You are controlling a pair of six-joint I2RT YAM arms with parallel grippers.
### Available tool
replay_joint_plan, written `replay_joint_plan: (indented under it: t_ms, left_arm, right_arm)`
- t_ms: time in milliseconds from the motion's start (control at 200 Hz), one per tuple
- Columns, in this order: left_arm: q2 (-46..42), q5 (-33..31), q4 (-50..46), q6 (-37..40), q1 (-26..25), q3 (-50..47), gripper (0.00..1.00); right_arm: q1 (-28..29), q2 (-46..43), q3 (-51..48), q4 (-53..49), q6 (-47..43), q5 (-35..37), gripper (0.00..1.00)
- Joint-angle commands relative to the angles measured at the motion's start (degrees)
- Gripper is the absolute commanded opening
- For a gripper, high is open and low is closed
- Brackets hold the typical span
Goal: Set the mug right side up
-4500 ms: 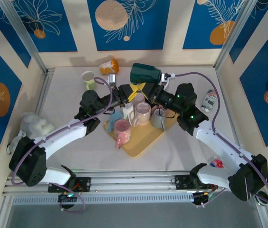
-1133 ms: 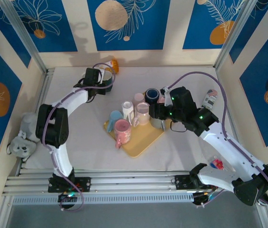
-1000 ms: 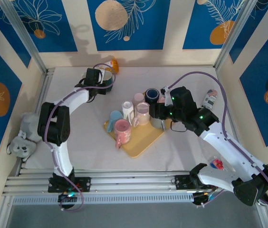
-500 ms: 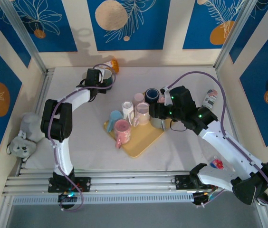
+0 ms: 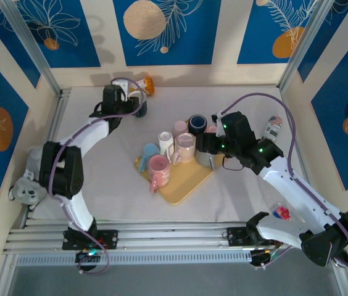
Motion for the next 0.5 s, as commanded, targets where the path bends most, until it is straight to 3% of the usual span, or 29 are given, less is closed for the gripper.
replay_joint_plan:
  t_ms: [0, 200, 275, 495]
  left_arm:
    - [-8.6, 5.6, -5.2, -2.8, 0.3, -1.8, 0.54]
    - [-22.6, 16.2, -14.2, -7.2, -0.6, -9.7, 0.58]
    - [-26.9, 23.4, -14.8, -9.1, -0.7, -13.9, 0.58]
    - [-32.9, 34.8, -24.3, -4.0, -2.1, -16.4, 0.61]
  right_arm:
    - [-0.6, -0.5, 1.4, -6.8, 3.9, 6.4, 0.56]
    - [-1.4, 0.9, 2.1, -15.2, 4.1, 7.6, 0.56]
    - [-1.9, 1.5, 2.1, -17.7, 4.6, 7.8, 0.56]
    - [-3.3, 6.7, 1.0, -19.8, 2.7, 6.0, 0.55]
